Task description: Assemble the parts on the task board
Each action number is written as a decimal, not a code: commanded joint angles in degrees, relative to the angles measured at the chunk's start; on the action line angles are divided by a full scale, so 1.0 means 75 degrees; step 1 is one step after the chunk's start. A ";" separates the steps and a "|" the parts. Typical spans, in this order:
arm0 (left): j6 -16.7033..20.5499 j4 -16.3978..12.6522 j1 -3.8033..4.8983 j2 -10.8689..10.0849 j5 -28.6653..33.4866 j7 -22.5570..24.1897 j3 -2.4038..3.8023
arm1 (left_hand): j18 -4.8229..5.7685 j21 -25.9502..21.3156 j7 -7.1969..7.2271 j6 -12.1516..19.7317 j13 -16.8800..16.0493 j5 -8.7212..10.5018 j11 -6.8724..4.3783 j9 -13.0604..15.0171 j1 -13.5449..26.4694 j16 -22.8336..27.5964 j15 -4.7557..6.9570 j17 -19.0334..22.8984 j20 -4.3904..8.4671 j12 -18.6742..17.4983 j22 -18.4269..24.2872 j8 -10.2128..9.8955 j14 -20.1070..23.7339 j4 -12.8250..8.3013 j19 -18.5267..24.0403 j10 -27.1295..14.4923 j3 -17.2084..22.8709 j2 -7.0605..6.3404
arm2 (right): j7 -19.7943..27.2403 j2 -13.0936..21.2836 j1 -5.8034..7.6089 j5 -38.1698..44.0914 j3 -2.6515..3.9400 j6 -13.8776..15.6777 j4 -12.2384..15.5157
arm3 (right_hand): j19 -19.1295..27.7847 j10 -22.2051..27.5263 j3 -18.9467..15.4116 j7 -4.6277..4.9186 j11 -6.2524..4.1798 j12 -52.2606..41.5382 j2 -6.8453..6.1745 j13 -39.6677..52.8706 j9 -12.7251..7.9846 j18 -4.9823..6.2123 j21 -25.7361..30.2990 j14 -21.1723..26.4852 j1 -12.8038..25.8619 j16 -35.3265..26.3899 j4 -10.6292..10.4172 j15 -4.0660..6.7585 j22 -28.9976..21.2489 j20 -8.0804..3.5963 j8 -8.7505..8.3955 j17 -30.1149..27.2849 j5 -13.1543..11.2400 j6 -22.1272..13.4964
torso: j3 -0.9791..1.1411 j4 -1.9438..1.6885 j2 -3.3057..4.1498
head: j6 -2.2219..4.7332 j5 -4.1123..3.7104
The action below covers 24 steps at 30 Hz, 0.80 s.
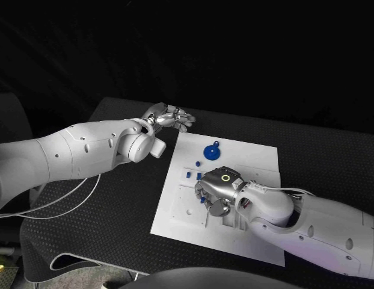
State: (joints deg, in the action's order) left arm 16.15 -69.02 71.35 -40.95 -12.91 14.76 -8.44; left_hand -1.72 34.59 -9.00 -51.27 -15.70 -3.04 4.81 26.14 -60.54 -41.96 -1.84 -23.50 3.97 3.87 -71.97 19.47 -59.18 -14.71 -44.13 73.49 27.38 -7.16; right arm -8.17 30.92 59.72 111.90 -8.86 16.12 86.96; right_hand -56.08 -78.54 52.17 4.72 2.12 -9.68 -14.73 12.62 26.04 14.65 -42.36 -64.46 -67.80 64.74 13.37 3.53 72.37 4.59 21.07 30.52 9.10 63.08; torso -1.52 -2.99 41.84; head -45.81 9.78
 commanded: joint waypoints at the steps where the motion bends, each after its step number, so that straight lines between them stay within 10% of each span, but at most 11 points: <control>1: -0.0057 -0.0019 0.0005 0.0016 0.0045 0.0036 0.0006 | -0.0003 -0.0027 0.0010 0.0060 0.0000 -0.0044 0.0014 -0.0005 0.0017 0.0053 0.0005 -0.0013 -0.0013 0.0014 -0.0014 -0.0018 -0.0040 0.0043 -0.0024 -0.0057 0.0017 0.0068 | 0.0061 -0.0021 -0.0008 -0.0002 -0.0004 -0.0105 -0.0019 | -0.0061 -0.0058 -0.0025 0.0007 -0.0013 0.0033 0.0037 0.0010 0.0007 0.0047 0.0043 -0.0002 0.0056 -0.0050 0.0008 0.0056 0.0004 0.0008 0.0052 0.0009 0.0034 0.0052 | -0.0002 -0.0002 0.0001 | -0.0004 0.0006; 24: -0.0092 -0.0042 0.0006 0.0006 0.0045 0.0025 0.0006 | -0.0004 -0.0041 0.0009 0.0064 -0.0001 -0.0043 0.0015 -0.0004 0.0018 0.0075 0.0004 -0.0035 -0.0014 0.0014 -0.0021 -0.0016 -0.0044 0.0055 -0.0029 -0.0060 0.0022 0.0074 | 0.0084 -0.0169 -0.0018 0.0026 -0.0124 -0.0307 -0.0207 | -0.0059 -0.0057 -0.0031 0.0009 -0.0012 0.0045 0.0054 0.0013 0.0011 0.0047 0.0050 -0.0002 0.0062 -0.0060 0.0026 0.0055 0.0005 0.0007 0.0048 0.0018 0.0029 0.0047 | -0.0003 -0.0001 -0.0001 | -0.0031 0.0035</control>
State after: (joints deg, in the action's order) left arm 16.09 -69.15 71.35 -40.99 -12.89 14.63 -8.44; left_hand -1.72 34.60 -9.00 -51.27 -15.70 -3.04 4.81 26.14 -60.54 -41.74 -1.84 -23.68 3.97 3.87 -72.07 19.47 -59.18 -14.55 -44.13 73.49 27.54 -7.16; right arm -8.01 29.75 59.73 111.83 -9.65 15.61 85.51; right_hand -56.07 -78.72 52.17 4.84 1.93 -9.68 -14.48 12.70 26.02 14.64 -42.36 -64.56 -67.55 64.52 13.37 3.43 72.38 4.60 21.27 30.57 9.10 63.00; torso -1.52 -2.98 41.83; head -46.07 10.12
